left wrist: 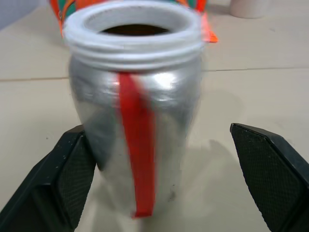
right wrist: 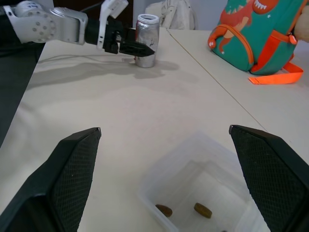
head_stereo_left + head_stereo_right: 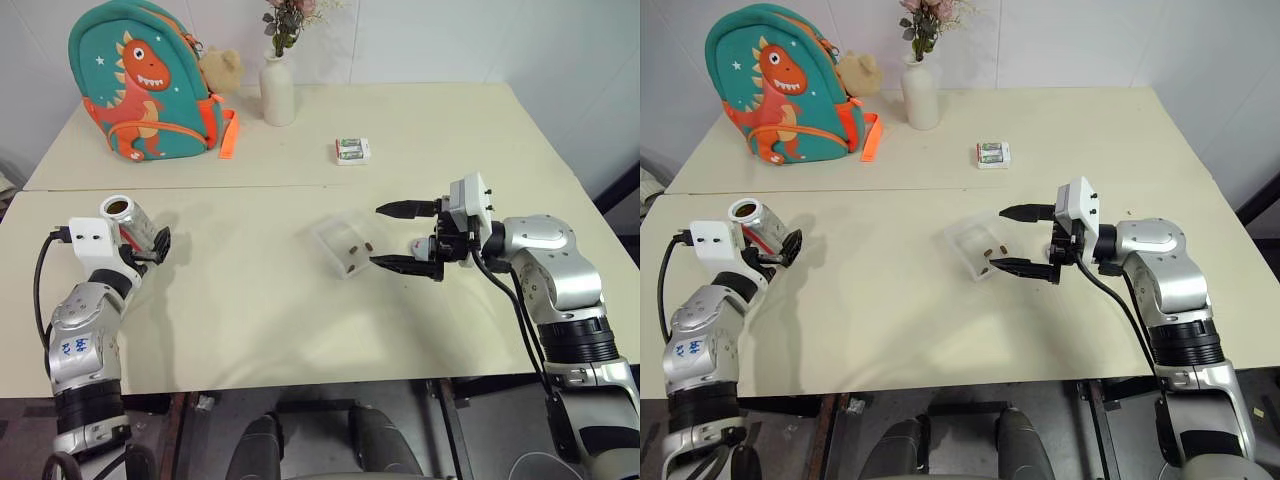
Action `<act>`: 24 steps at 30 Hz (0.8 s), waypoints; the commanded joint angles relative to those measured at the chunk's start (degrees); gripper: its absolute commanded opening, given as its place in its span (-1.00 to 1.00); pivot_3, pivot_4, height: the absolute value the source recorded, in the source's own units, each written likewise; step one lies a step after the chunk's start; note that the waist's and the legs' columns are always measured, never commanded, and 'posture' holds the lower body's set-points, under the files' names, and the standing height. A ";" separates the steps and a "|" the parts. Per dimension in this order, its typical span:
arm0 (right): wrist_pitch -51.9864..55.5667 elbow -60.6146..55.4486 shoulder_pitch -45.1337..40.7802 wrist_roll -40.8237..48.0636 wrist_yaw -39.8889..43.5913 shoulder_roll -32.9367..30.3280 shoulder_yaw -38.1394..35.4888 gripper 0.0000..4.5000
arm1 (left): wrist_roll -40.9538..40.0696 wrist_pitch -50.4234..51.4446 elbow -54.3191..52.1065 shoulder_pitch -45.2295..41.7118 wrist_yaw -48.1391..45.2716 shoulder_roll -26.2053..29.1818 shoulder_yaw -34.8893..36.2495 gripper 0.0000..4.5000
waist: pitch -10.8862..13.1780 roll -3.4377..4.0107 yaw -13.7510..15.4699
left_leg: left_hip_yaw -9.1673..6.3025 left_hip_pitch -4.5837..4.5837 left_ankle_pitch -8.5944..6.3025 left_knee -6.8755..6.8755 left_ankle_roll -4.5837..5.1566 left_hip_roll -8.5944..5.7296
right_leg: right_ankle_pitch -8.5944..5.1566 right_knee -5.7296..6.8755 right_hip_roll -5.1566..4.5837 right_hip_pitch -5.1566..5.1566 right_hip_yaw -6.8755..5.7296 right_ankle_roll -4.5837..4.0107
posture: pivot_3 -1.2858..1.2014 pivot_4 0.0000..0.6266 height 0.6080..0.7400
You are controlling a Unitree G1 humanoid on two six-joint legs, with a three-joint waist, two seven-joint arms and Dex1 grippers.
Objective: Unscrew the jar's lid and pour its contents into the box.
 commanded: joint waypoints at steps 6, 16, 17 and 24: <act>-0.75 -1.88 1.31 0.98 -0.27 -1.09 -2.60 1.00 | -0.78 6.14 -19.25 13.03 -0.02 2.40 3.18 0.99 | 0.00 0.00 0.12 | 0.05 -0.01 -0.04 -0.02 -0.01 0.01 | -0.04 -0.11 -0.02 0.00 0.01 -0.08 | 0.03 -0.52 1.00; -3.39 1.92 1.18 -0.97 0.37 -4.19 -4.46 1.00 | -2.41 -1.74 -25.28 20.67 -13.09 8.87 1.54 0.99 | 0.02 -0.03 0.58 | 0.13 -0.02 -0.04 0.01 -0.01 0.05 | -0.59 -0.29 -0.03 0.01 0.03 -1.10 | 0.03 -0.52 1.00; -4.06 2.60 1.39 -1.36 0.63 -4.97 -4.72 1.00 | -2.90 -4.57 -25.05 20.25 -15.69 9.56 0.60 0.99 | 0.02 -0.03 0.65 | 0.16 -0.04 -0.04 0.00 -0.01 0.05 | -0.57 -0.40 -0.06 0.04 0.03 -1.14 | 0.03 -0.52 1.00; -7.94 7.24 3.75 -2.34 3.73 -10.97 -7.55 1.00 | -6.54 -14.31 -19.92 13.40 -33.06 16.53 -6.00 0.99 | 0.02 -0.03 0.15 | 0.53 -0.06 -0.09 -0.37 0.02 0.10 | -0.42 -1.24 -0.19 0.21 0.13 -1.39 | 0.03 -0.52 1.00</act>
